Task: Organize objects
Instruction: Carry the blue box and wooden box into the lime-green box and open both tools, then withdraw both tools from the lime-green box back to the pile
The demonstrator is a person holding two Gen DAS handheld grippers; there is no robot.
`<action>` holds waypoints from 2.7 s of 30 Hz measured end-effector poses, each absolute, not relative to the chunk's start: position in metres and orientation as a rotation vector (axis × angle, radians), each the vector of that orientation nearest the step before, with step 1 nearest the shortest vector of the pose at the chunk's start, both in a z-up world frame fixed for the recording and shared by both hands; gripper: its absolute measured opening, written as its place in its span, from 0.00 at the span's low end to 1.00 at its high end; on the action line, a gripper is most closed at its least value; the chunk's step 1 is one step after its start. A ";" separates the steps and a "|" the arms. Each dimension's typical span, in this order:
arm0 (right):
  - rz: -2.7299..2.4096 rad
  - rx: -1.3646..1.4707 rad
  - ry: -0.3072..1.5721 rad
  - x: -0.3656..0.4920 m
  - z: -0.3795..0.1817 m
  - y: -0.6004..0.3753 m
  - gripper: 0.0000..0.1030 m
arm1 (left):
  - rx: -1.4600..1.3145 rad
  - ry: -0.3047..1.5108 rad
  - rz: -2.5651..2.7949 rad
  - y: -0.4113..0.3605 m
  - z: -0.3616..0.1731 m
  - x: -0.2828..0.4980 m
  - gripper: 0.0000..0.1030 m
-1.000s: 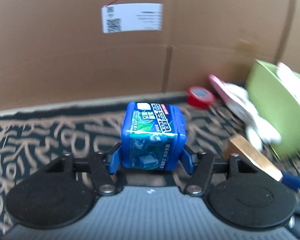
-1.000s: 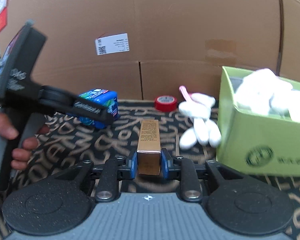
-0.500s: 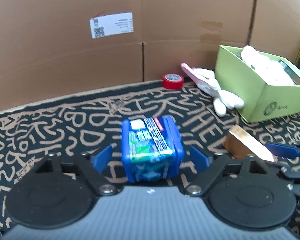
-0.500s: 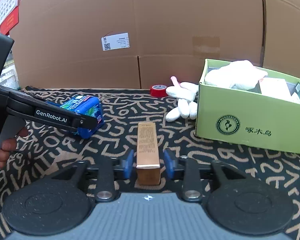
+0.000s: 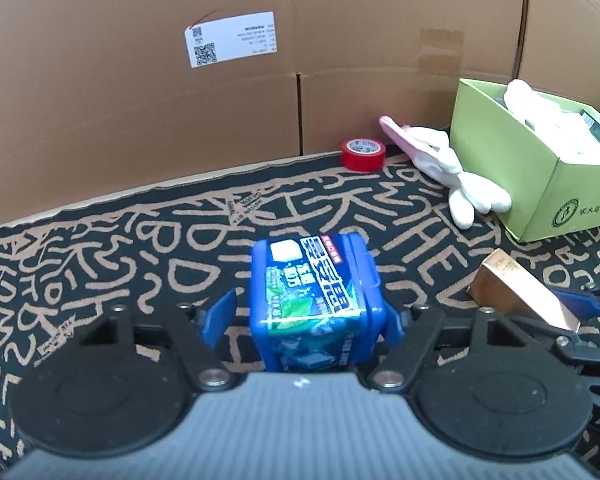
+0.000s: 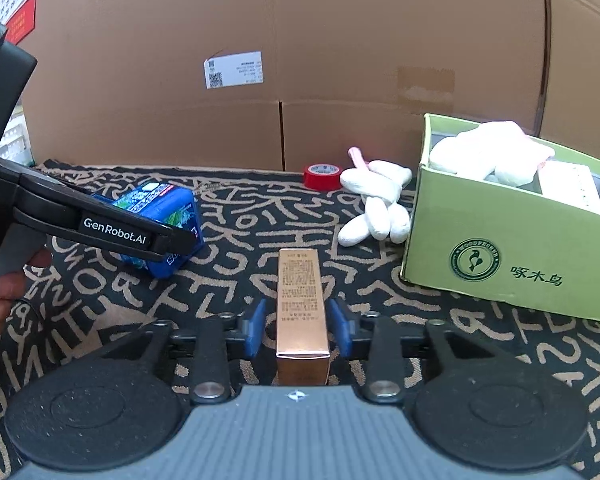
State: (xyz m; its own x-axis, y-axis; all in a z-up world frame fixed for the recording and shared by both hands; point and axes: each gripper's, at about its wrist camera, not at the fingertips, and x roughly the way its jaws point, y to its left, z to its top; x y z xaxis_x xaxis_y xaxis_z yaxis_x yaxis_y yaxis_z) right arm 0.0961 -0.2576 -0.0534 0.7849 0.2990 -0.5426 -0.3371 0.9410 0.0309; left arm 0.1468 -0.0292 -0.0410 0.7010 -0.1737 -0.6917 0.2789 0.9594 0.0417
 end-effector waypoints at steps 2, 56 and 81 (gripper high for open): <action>0.353 -0.059 0.572 0.095 -0.053 -0.259 0.27 | 0.140 0.762 -0.263 -0.029 -0.041 0.146 0.58; -0.131 -0.024 0.180 0.124 -0.021 -0.433 0.67 | 0.120 0.431 -0.611 -0.226 0.014 0.167 1.00; 0.167 -0.057 0.202 0.086 -0.007 -0.288 0.67 | 0.001 0.475 -0.362 -0.022 0.006 0.129 1.00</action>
State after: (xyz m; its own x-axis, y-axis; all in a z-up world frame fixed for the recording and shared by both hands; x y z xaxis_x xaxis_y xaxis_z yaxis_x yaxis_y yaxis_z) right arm 0.0862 -0.2878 -0.0073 0.9660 0.1590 -0.2038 -0.1703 0.9846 -0.0393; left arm 0.1286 -0.0219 0.0061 0.8270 -0.3402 -0.4475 0.3408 0.9365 -0.0820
